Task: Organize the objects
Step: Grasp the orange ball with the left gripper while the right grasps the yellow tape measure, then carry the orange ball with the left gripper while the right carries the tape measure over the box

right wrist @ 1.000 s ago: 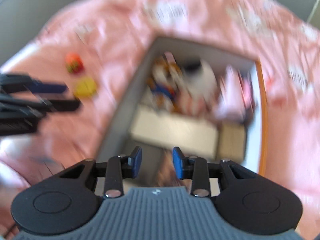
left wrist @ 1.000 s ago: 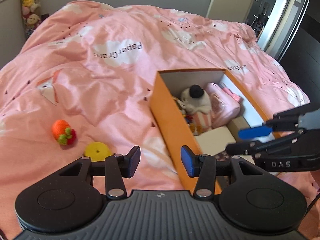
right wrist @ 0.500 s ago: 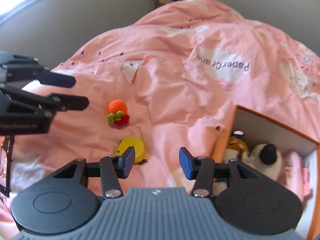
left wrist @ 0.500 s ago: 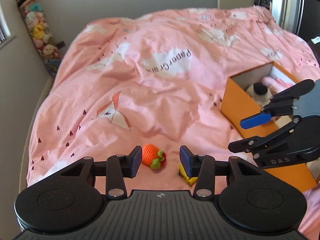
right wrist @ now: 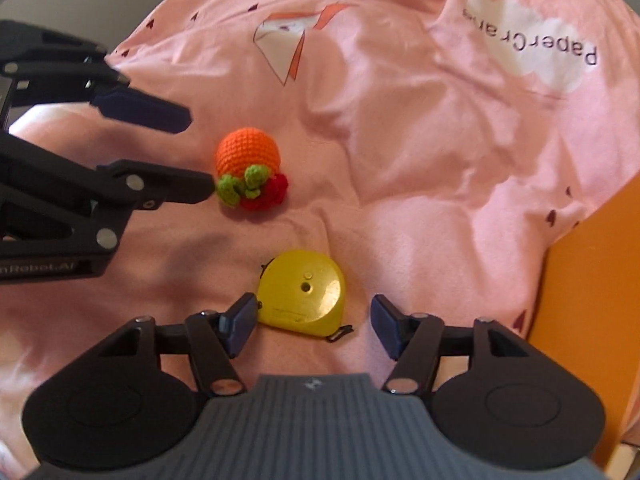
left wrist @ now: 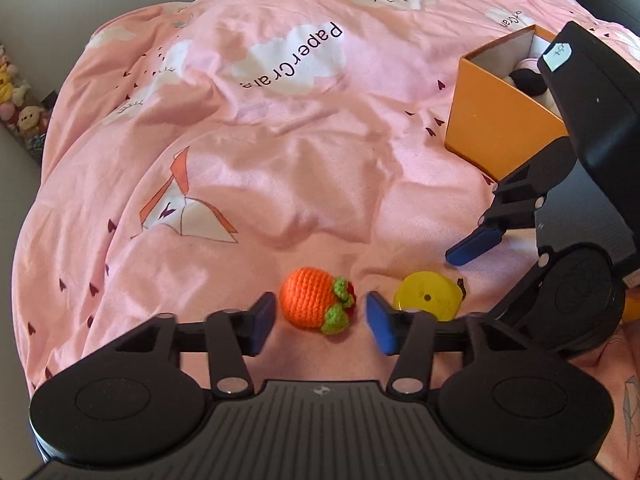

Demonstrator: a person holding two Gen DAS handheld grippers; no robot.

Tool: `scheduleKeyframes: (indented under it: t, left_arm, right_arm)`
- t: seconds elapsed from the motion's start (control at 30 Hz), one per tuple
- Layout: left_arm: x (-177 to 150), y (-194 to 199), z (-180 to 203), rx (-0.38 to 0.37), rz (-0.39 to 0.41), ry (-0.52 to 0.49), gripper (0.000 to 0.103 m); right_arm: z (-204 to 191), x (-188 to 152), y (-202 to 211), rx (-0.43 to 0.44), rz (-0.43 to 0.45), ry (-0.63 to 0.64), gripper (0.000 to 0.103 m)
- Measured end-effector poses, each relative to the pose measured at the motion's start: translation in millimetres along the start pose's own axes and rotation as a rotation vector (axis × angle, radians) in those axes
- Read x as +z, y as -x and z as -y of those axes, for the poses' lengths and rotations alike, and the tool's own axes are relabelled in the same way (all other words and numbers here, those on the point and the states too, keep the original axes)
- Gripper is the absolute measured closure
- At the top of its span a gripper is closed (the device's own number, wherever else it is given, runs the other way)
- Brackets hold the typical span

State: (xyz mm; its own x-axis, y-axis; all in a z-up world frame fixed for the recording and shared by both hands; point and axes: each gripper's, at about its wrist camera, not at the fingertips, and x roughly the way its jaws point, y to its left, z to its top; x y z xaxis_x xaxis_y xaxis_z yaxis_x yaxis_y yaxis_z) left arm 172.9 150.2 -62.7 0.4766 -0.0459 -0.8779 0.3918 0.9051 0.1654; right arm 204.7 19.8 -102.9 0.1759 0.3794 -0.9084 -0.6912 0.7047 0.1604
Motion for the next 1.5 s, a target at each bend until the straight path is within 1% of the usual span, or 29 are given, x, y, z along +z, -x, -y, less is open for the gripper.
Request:
scheduleKeyframes:
  t: [0.07,0.17,0.23,0.33,0.4,0.43,0.47,0.6,0.63,0.67,0.77,0.9,1.0,1.1,1.17,1.3,1.4,1.5]
  left_arm:
    - [1,-7,0,-0.009,-0.013,-0.023,0.033]
    - [2,-19,-1,0.003,-0.042,-0.037,0.033]
    - [2,-25,-3,-0.001,-0.051,-0.028,0.033]
    - [2,-30,-5,-0.005,-0.054,-0.013,0.037]
    - [2,-33,-5,-0.001,-0.05,-0.007,0.044]
    - [1,-33,-4,-0.002,-0.047,-0.002,0.045]
    - [1,-33,-4,-0.003,-0.043,0.002,0.051]
    - [2,-28,-3,0.004,-0.028,0.033,0.055]
    - [2,-25,-2,0.003,-0.023,0.037,0.06]
    - [3,-21,-2,0.002,-0.021,0.044,0.061]
    - [3,-5,2,-0.017,0.008,0.065,0.061]
    - [8,22,15,-0.042,0.063,0.067,0.061]
    - [17,47,31,-0.078,0.118,0.052,0.061]
    - [28,72,52,-0.129,0.183,0.027,0.061]
    - [36,85,67,-0.162,0.222,0.009,0.061]
    - [51,102,102,-0.252,0.283,-0.028,0.061]
    - [60,105,129,-0.307,0.309,-0.072,0.061]
    - [67,98,157,-0.352,0.31,-0.117,0.061]
  right_arm:
    - [1,1,-3,0.013,-0.001,0.0,0.038]
    - [0,3,-6,0.022,-0.006,0.006,0.039]
    - [-3,3,-7,0.022,-0.012,0.019,0.039]
    - [-7,1,-9,0.02,-0.014,0.042,0.041]
    - [-8,-1,-9,0.021,-0.014,0.051,0.043]
    - [-8,-2,-9,0.021,-0.013,0.051,0.043]
    - [-8,-2,-9,0.02,-0.011,0.051,0.044]
    - [-11,-6,-3,0.008,0.003,0.049,0.044]
    - [-11,-8,1,0.006,0.012,0.047,0.044]
    - [-12,-9,7,0.008,0.024,0.045,0.045]
    - [-10,-18,32,0.029,0.062,0.036,0.045]
    - [-3,-33,81,0.029,0.11,0.068,0.045]
    - [14,-45,123,0.019,0.139,0.09,0.045]
    - [35,-58,164,-0.014,0.157,0.092,0.044]
    - [51,-66,185,-0.051,0.15,0.087,0.044]
    - [78,-87,209,-0.167,0.097,0.103,0.044]
    - [98,-106,214,-0.22,0.021,0.097,0.044]
    - [118,-125,205,-0.25,-0.068,0.042,0.044]
